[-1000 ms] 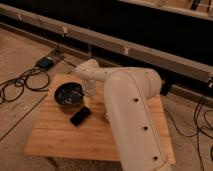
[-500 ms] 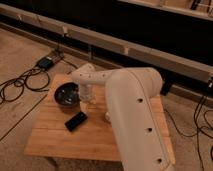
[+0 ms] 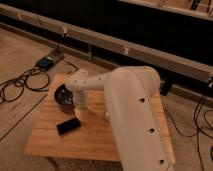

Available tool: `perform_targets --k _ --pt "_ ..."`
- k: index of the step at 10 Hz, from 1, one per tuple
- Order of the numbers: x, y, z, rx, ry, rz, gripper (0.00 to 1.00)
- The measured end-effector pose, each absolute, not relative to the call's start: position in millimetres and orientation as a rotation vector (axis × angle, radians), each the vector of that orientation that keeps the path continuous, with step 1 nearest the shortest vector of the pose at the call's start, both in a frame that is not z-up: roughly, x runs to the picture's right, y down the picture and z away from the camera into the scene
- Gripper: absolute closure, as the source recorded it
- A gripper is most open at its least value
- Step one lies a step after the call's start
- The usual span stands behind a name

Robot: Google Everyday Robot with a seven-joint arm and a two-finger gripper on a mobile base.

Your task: Push the eraser across the table

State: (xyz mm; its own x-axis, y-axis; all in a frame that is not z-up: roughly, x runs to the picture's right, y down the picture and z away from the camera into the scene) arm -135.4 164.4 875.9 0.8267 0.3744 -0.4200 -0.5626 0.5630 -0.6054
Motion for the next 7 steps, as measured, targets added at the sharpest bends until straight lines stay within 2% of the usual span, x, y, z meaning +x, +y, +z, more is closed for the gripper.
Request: perform_targets --k 7 --pt "-202.1 201.5 831.9 -0.826 0.217 0.523 0.35"
